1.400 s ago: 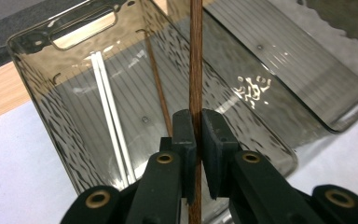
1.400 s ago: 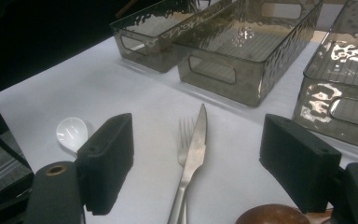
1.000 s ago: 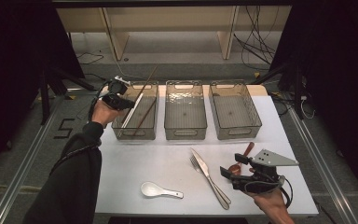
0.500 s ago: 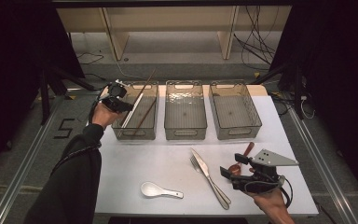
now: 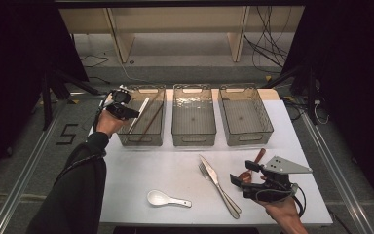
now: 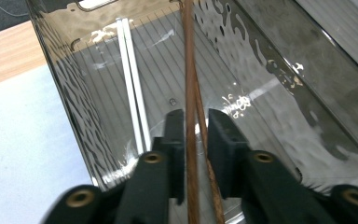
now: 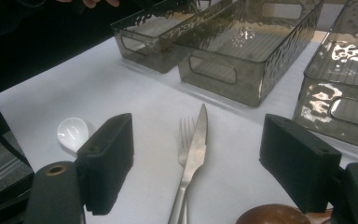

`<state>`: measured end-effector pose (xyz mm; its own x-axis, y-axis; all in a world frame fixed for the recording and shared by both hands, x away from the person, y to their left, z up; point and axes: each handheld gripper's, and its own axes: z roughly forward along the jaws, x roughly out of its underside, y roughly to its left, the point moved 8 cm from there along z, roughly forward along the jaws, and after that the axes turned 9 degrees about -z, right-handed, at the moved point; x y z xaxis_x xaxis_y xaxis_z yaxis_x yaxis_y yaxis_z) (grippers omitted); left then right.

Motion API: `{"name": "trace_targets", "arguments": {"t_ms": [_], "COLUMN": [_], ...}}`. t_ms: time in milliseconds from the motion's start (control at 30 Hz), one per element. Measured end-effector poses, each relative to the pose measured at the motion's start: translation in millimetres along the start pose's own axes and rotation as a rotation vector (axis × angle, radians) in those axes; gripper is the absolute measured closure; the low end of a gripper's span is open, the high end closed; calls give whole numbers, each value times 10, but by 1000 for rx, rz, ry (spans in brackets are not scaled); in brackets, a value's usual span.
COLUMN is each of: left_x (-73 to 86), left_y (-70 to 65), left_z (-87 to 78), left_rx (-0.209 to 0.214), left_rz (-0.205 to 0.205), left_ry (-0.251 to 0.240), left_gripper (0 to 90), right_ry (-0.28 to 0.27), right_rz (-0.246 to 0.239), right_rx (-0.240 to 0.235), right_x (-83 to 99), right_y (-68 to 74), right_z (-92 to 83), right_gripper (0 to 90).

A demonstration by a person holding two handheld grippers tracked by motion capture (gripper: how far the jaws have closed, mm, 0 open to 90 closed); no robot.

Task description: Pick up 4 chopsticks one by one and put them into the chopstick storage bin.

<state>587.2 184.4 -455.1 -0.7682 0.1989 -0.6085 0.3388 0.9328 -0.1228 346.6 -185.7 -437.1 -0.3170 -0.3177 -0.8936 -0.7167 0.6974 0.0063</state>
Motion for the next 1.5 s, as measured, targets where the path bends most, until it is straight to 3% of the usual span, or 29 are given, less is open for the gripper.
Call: {"name": "trace_targets", "arguments": {"t_ms": [167,300,467,633,900,1100,1500], "left_x": [7,28,68,138,303,430,654], "left_y": [-57,-133,-220,-351,-524,-560,-789], "left_z": [-76,-162,-287,-421,-594,-676,-702], "left_rx": [20,62,105,147,223,231,272], "left_rz": [-7,-5,-12,23,36,42,121], "left_ry": [-1,-3,-33,-52,-85,-87,-49], "left_gripper": [577,478,394,344,304,279,229], "right_ry": [2,3,5,6,10,5,10], "right_rz": [2,2,3,-2,1,1,-2], "right_rx": [1,2,4,2,4,4,5], "right_x": [1,2,6,5,13,0,9], "right_y": [4,4,0,4,3,11,9], "right_z": [-2,0,3,7,4,-2,-1], "right_gripper": [267,267,267,267,267,267,267]}}
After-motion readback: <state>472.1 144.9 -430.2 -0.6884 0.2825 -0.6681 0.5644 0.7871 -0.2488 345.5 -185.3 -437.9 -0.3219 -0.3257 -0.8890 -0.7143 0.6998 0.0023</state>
